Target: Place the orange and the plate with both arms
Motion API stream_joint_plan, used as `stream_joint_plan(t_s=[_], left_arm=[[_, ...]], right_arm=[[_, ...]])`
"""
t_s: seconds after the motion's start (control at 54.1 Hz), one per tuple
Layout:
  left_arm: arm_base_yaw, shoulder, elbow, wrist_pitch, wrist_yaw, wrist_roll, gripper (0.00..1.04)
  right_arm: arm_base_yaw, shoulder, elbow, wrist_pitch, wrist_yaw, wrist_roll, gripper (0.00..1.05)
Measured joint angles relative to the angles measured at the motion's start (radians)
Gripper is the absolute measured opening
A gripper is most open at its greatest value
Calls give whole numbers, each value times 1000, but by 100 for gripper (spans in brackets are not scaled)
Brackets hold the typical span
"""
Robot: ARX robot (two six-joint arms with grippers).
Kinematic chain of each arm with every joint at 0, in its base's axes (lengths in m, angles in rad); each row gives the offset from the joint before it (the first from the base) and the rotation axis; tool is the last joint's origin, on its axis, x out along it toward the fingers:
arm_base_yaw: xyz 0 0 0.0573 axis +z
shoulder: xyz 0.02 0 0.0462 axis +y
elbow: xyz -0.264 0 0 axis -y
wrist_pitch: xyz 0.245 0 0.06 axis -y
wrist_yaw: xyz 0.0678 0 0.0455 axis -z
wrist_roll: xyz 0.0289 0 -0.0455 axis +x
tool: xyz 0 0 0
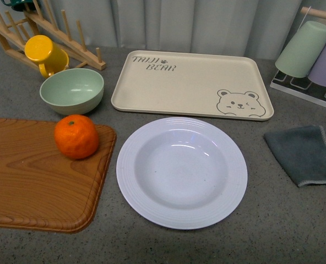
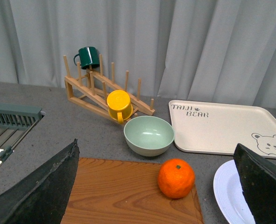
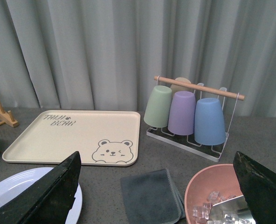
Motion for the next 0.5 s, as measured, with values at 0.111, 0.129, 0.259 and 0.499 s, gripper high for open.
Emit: stream_joint_plan(t_s=[0.111,0.129,0.259,0.499], left_arm=[[0,0,0,0,0,0,98],[0,0,0,0,0,0,98],[0,0,0,0,0,0,98],[0,0,0,0,0,0,98]], right_arm=[[0,0,0,0,0,0,96],[0,0,0,0,0,0,96],[0,0,0,0,0,0,96],[0,0,0,0,0,0,96]])
